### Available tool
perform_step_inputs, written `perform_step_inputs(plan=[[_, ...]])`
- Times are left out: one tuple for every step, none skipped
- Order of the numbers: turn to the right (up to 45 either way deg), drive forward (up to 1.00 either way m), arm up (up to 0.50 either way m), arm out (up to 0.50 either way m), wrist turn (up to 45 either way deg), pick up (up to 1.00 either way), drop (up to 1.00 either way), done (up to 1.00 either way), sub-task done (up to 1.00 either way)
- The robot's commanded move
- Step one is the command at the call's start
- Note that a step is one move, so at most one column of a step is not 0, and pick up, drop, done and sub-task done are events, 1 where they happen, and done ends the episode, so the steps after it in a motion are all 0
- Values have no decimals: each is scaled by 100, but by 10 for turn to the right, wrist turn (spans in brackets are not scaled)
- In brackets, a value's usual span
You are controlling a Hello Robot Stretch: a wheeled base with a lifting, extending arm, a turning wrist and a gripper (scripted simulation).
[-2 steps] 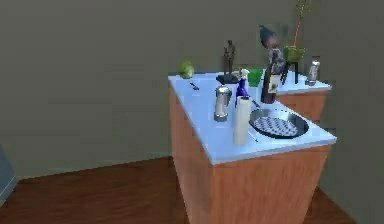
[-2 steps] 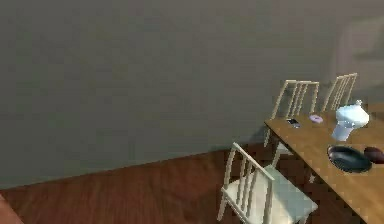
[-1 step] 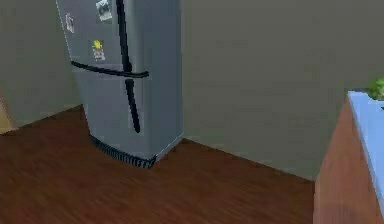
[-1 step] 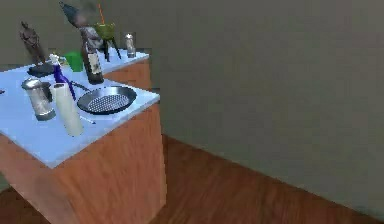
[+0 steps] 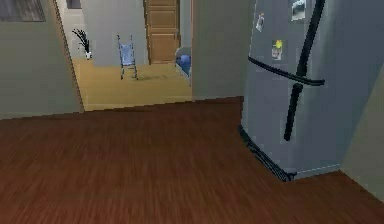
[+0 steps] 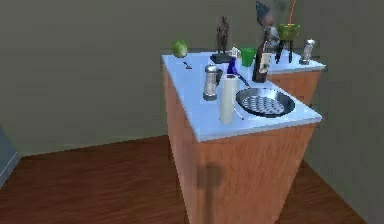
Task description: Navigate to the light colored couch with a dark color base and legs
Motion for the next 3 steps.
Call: perform_step_inputs(plan=[[-180, 0, 0, 0, 0, 0, 0, 0, 0], [0, 100, 0, 0, 0, 0, 0, 0, 0], [-30, 0, 0, 0, 0, 0, 0, 0, 0]])
